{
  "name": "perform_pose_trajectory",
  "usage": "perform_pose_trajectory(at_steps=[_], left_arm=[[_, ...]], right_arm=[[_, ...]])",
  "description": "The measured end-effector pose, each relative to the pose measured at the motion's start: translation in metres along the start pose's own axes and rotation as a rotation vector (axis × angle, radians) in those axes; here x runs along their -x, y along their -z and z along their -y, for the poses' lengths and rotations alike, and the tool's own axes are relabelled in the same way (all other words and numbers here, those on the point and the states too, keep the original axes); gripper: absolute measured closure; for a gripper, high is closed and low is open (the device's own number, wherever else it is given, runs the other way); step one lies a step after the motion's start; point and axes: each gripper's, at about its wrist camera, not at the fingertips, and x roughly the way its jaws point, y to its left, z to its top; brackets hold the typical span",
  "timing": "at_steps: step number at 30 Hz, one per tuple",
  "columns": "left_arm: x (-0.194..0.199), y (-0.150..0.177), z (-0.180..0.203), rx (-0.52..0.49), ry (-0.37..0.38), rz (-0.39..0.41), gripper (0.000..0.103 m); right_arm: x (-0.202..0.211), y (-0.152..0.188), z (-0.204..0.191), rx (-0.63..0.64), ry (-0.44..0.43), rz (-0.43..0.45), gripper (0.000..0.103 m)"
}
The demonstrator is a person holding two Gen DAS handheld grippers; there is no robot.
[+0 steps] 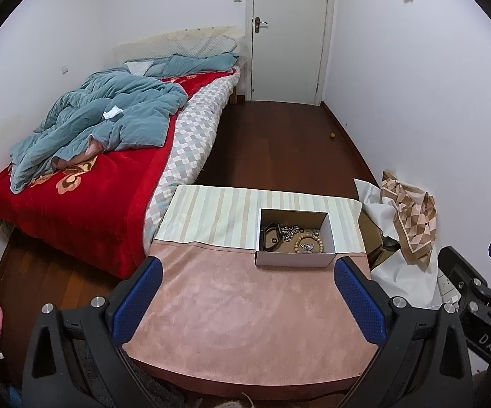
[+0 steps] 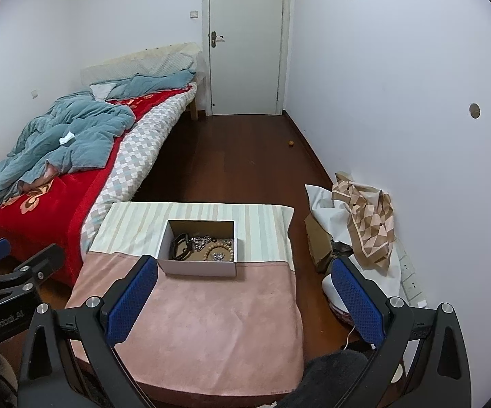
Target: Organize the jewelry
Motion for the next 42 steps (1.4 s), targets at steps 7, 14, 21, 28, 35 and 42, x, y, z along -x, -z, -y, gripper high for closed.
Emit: perform_pose_trajectory(at_steps=[7, 14, 21, 28, 35, 42], left_arm=[[-0.024, -0.017, 0.005, -0.009, -0.02, -0.062, 0.0], [-0.043, -0.036, 0.006, -0.009, -0.053, -0.08, 0.0], [-0.061, -0.046, 0.009, -0.017, -0.052, -0.111, 0.0], [-0.074, -0.046, 0.011, -0.021, -0.061, -0.132, 0.0], [-0.074, -0.046, 0.011, -0.006, -0.069, -0.123, 0.0], [-0.075, -0.045, 0.011, -0.008, -0.072, -0.127, 0.0]], right_arm=[[-0.029, -0.022, 0.005, -0.018, 0.018, -0.032, 0.0], [-0.055, -0.039, -0.001, 0.001, 0.02, -0.073, 0.0], [-0.078, -0.049, -0.007, 0.003, 0.013, -0.118, 0.0], [-0.094, -0.053, -0.006, -0.003, 0.02, -0.148, 0.0], [-0.101, -0.049, -0.004, -0.004, 0.027, -0.17, 0.0], [-0.103, -0.045, -0.004, -0.001, 0.031, -0.181, 0.0]])
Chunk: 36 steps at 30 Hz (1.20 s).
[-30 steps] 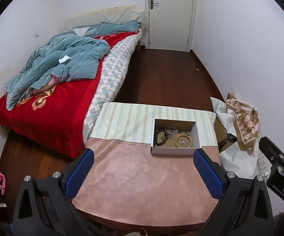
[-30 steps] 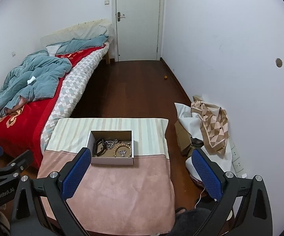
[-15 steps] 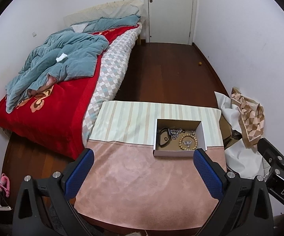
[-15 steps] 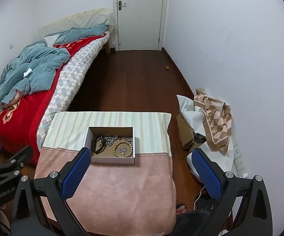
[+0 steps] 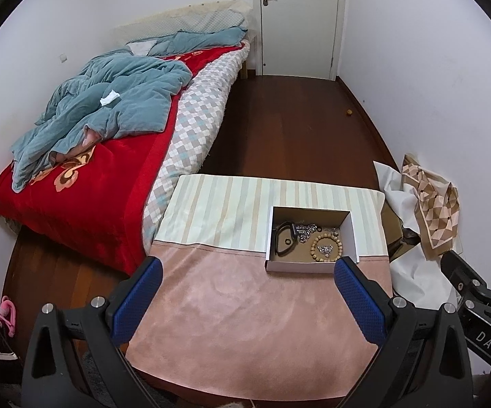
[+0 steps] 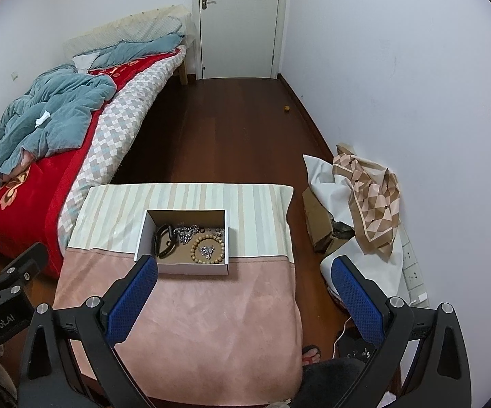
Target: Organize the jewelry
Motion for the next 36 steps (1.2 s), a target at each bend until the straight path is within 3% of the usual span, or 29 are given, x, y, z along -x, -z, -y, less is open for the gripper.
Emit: perform_pose_trajectory(at_steps=[36], left_arm=[[-0.008, 0.013, -0.005, -0.004, -0.008, -0.014, 0.0]], right_arm=[[-0.004, 0.008, -0.003, 0.014, -0.008, -0.025, 0.0]])
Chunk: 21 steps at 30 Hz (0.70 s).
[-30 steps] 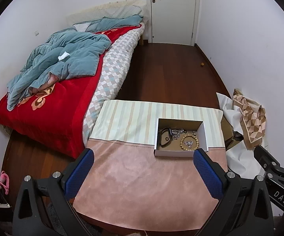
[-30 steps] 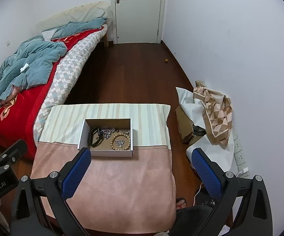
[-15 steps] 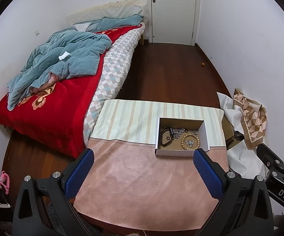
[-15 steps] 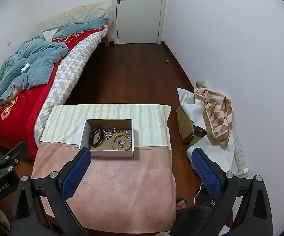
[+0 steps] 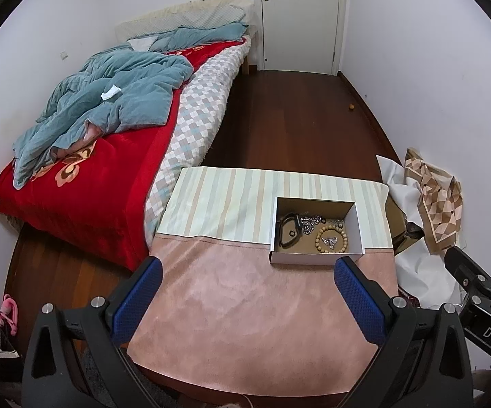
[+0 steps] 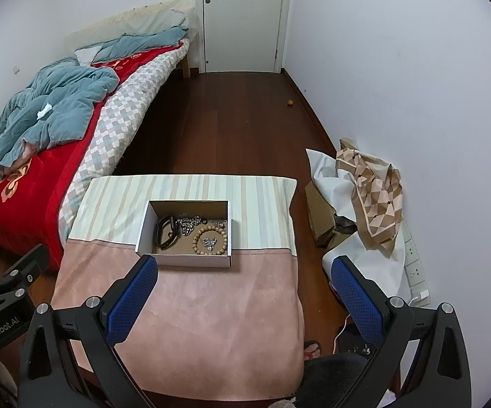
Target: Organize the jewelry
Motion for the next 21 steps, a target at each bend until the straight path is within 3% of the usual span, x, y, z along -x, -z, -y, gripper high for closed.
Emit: perform_pose_trajectory(at_steps=[21], left_arm=[[-0.0003, 0.0033, 0.0005, -0.003, -0.001, -0.003, 0.0]], right_arm=[[-0.0006, 0.0013, 0.0015, 0.003, 0.004, -0.004, 0.0]])
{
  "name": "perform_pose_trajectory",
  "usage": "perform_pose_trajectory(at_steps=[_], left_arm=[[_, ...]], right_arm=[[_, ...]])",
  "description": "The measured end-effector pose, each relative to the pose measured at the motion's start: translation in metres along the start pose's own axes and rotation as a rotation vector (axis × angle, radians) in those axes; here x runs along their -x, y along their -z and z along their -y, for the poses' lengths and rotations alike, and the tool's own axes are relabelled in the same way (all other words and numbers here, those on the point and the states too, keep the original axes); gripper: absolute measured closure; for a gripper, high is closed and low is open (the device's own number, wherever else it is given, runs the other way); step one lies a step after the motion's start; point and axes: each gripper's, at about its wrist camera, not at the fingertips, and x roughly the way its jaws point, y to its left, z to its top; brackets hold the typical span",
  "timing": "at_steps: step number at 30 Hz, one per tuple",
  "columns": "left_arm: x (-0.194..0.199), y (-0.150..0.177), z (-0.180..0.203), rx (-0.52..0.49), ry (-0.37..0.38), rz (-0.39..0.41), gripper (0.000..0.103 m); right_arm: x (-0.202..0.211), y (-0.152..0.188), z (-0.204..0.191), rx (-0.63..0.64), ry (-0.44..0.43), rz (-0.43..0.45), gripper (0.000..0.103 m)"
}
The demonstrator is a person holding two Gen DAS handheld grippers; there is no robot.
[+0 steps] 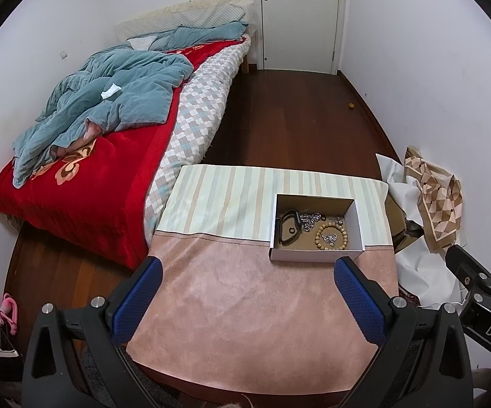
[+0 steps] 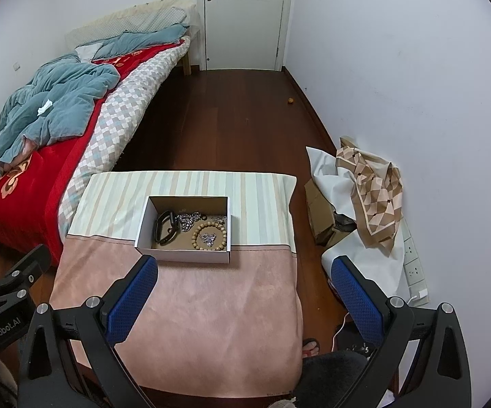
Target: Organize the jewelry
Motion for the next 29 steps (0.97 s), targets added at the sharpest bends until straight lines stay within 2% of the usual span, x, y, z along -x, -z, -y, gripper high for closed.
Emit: perform_pose_trajectory(at_steps=[29], left_arm=[[0.0069, 0.0014, 0.0027, 0.01, 0.005, 0.013, 0.0]], right_arm=[[0.0044, 0.007, -0.001, 0.002, -0.004, -0.004, 0.0]])
